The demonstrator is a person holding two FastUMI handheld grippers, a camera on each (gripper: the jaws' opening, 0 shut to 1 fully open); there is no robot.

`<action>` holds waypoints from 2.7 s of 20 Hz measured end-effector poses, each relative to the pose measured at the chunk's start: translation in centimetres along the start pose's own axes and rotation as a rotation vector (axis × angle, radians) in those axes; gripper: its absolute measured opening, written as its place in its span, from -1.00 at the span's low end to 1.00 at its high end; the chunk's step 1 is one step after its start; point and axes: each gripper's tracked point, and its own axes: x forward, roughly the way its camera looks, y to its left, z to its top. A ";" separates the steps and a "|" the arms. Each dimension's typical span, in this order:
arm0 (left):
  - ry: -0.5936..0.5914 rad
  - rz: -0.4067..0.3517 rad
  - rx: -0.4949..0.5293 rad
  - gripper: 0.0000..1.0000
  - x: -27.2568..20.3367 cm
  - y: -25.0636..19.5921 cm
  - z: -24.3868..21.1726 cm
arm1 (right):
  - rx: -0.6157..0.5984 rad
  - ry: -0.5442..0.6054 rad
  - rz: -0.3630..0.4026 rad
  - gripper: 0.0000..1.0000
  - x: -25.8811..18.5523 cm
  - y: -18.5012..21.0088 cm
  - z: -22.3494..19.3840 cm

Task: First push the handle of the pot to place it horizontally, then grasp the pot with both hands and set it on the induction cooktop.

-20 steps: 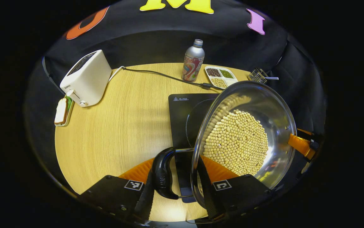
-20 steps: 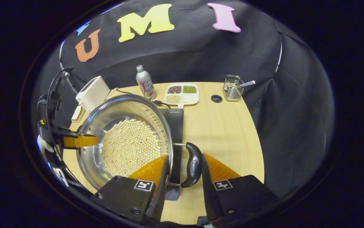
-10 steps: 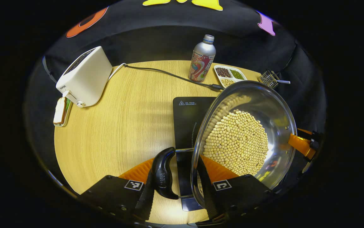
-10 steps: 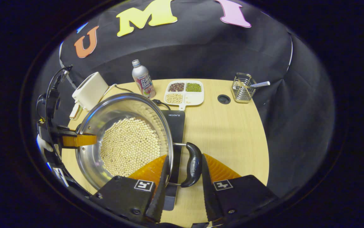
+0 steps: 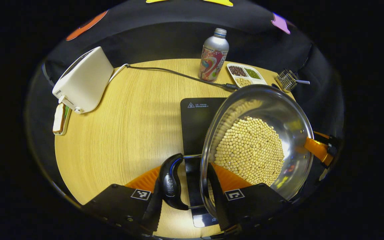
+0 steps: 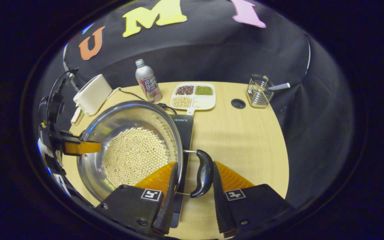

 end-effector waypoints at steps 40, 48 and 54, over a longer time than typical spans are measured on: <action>-0.463 0.160 0.133 0.94 -10.6 -1.5 0.2 | -0.024 -0.285 -0.024 0.55 -7.4 2.1 0.8; -0.713 0.158 0.103 0.94 -23.3 -2.4 1.2 | -0.085 -0.504 -0.025 0.55 -18.2 6.5 5.2; -0.925 0.134 0.114 0.94 -35.2 -3.1 1.6 | -0.059 -0.681 -0.028 0.66 -28.7 9.0 8.0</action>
